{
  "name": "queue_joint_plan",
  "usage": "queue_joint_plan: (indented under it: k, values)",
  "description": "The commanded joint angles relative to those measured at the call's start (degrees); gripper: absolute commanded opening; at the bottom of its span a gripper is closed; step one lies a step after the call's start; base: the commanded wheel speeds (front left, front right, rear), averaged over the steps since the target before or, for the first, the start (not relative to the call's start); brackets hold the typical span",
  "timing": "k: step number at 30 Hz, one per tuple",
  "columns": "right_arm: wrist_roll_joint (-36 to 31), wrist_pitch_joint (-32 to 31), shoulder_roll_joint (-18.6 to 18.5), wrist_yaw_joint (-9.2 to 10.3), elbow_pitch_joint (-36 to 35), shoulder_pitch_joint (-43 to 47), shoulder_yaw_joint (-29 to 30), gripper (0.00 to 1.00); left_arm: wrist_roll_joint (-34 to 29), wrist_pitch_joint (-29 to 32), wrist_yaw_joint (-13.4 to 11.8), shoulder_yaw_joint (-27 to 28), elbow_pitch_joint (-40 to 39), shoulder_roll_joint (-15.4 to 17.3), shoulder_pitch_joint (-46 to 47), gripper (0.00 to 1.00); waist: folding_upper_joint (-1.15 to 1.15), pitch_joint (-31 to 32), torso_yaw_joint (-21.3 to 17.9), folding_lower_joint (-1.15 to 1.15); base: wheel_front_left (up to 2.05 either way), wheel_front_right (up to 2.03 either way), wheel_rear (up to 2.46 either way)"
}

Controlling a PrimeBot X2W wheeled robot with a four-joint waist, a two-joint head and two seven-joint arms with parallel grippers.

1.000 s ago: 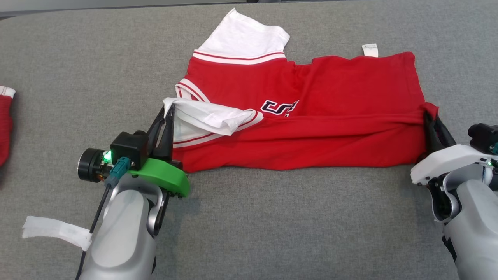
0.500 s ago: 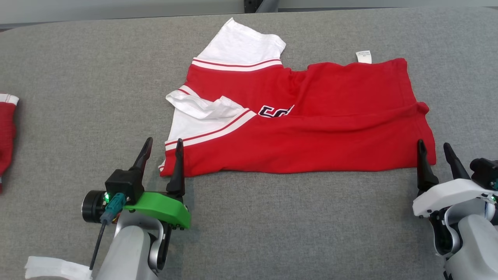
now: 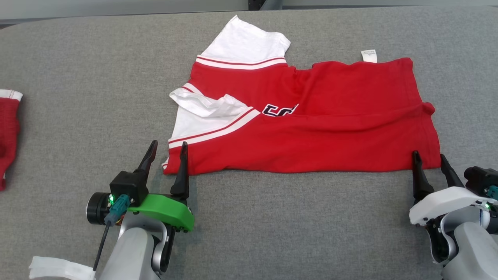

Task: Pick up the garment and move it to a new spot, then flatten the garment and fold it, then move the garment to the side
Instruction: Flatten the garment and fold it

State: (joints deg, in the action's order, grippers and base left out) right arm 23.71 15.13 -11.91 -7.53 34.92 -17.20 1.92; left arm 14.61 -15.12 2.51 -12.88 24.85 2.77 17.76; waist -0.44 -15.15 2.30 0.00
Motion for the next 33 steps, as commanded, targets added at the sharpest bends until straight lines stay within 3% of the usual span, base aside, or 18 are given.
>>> queue_joint_plan:
  k: [1, 2, 3, 4, 5, 6, 7, 24, 33]
  values:
    - [-0.03, 0.02, -0.31, 0.08, 0.26, -0.37, -0.10, 1.00, 0.44, -0.03, -0.20, 0.11, 0.24, 0.24, -0.62, 1.00, 0.44, 0.00, 0.13, 0.00, 0.00, 0.00, 0.00]
    - [0.02, 0.02, -0.42, 0.08, 0.62, -0.40, -0.23, 0.98, 0.45, -0.03, -0.15, 0.09, 0.24, 0.24, -0.66, 1.00, 0.44, -0.03, 0.23, 0.00, 0.00, 0.00, 0.00]
    - [0.12, 0.02, -0.54, 0.08, 0.90, -0.48, -0.28, 0.80, 0.50, -0.03, -0.06, 0.03, 0.23, 0.24, -0.72, 1.00, 0.44, -0.07, 0.32, 0.00, 0.00, 0.00, 0.00]
    - [0.23, 0.02, -0.66, 0.08, 1.09, -0.58, -0.32, 0.49, 0.54, -0.03, 0.05, -0.04, 0.30, 0.24, -0.82, 1.00, 0.44, -0.12, 0.41, 0.00, 0.00, 0.00, 0.00]
    - [0.23, 0.02, -0.79, 0.08, 1.19, -0.73, -0.35, 0.35, 0.59, -0.03, 0.12, -0.09, 0.33, 0.24, -0.82, 1.00, 0.44, -0.24, 0.49, 0.00, 0.00, 0.00, 0.00]
    - [0.25, 0.02, -0.86, 0.08, 1.06, -0.88, -0.42, 0.06, 0.66, -0.03, 0.15, -0.10, 0.35, 0.24, -0.82, 1.00, 0.44, -0.34, 0.58, 0.00, 0.00, 0.00, 0.00]
    - [0.27, 0.02, -0.92, 0.08, 0.75, -0.92, -0.45, 0.00, 0.75, -0.03, 0.21, -0.19, 0.38, 0.24, -0.86, 1.00, 0.44, -0.44, 0.64, 0.00, 0.00, 0.00, 0.00]
    - [-0.25, 0.02, -1.13, 0.08, -0.83, -0.21, -1.75, 0.00, 3.30, -0.03, 1.18, -2.51, 3.76, 0.23, -0.55, 1.00, 0.44, -0.58, -0.15, 0.00, 0.00, 0.00, 0.00]
    - [-0.16, 0.02, -1.02, 0.08, -0.73, -0.10, -1.40, 0.00, 4.47, -0.03, -0.46, -2.45, 5.51, 0.23, -1.23, 1.00, 0.44, -0.50, -0.12, 0.00, 0.00, 0.00, 0.00]
